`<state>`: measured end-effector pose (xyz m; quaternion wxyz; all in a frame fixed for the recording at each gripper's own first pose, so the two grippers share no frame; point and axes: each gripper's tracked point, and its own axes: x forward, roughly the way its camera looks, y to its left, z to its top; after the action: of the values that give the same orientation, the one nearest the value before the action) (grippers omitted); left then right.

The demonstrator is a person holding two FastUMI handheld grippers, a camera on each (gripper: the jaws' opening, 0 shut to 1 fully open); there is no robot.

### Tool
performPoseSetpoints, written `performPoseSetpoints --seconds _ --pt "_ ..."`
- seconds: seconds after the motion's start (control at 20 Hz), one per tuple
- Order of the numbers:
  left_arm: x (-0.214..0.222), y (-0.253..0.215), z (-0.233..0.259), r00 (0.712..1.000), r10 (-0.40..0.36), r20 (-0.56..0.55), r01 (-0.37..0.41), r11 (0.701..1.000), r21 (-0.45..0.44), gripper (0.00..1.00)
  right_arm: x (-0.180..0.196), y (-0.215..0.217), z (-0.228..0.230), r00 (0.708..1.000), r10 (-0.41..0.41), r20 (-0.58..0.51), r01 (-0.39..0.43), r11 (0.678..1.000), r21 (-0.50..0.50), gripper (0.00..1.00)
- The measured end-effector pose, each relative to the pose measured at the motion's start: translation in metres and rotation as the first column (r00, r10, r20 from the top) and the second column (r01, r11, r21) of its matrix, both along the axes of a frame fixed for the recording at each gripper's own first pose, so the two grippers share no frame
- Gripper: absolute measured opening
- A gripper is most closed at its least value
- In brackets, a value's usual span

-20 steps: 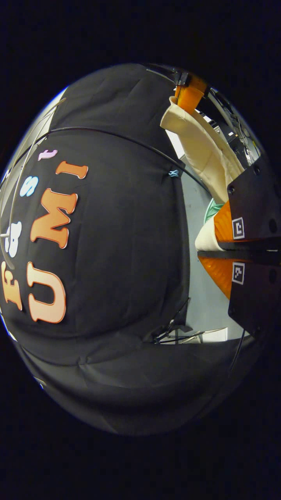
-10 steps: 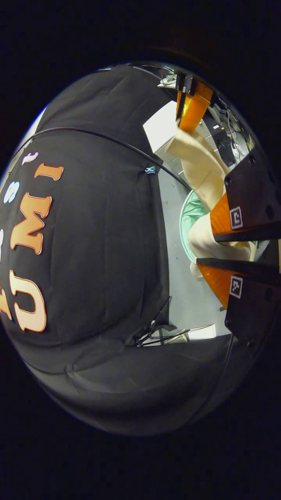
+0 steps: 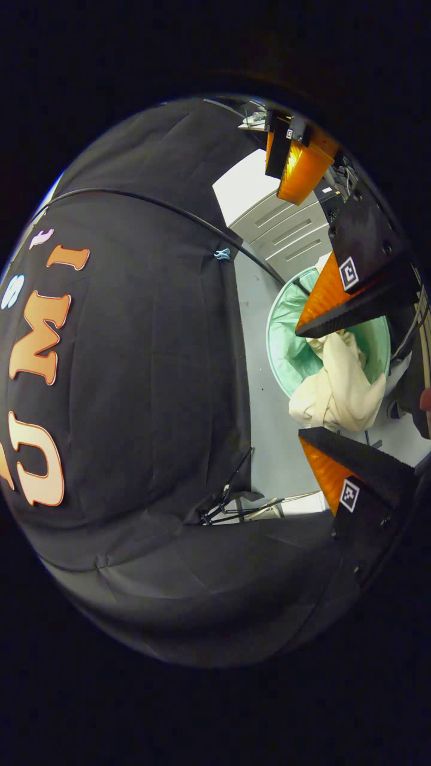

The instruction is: Grasp the clothes on the hanger with both hands and then place them into the laundry hamper below.

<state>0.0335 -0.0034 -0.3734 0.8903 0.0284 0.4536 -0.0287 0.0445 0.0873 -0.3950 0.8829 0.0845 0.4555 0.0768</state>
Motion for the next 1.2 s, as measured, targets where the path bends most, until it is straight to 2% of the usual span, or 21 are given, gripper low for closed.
performPoseSetpoints --seconds 0.6,0.85,1.0,1.15,1.2 --pt "-0.015 0.007 0.038 0.996 0.023 0.092 -0.023 1.0 -0.004 0.98 -0.022 0.007 0.02 1.0 -0.024 0.004 0.024 0.999 0.021 0.92" --pt "-0.011 0.014 0.078 0.983 0.04 0.177 -0.037 0.999 -0.02 0.98 -0.015 -0.004 0.061 0.995 -0.049 0.089 0.049 0.999 0.002 0.92" --pt "0.002 0.021 0.132 0.95 0.043 0.308 -0.039 0.999 -0.02 0.98 0.004 -0.014 0.111 0.973 -0.07 0.221 0.076 0.997 -0.019 0.92" --pt "0.024 0.026 0.193 0.884 0.024 0.466 -0.028 1.0 0.002 1.0 0.024 -0.024 0.174 0.926 -0.076 0.368 0.099 0.994 -0.042 0.92" --pt "0.026 0.027 0.209 0.869 0.018 0.495 -0.025 1.0 0.009 0.97 0.027 -0.026 0.193 0.911 -0.075 0.406 0.105 0.993 -0.05 0.92"
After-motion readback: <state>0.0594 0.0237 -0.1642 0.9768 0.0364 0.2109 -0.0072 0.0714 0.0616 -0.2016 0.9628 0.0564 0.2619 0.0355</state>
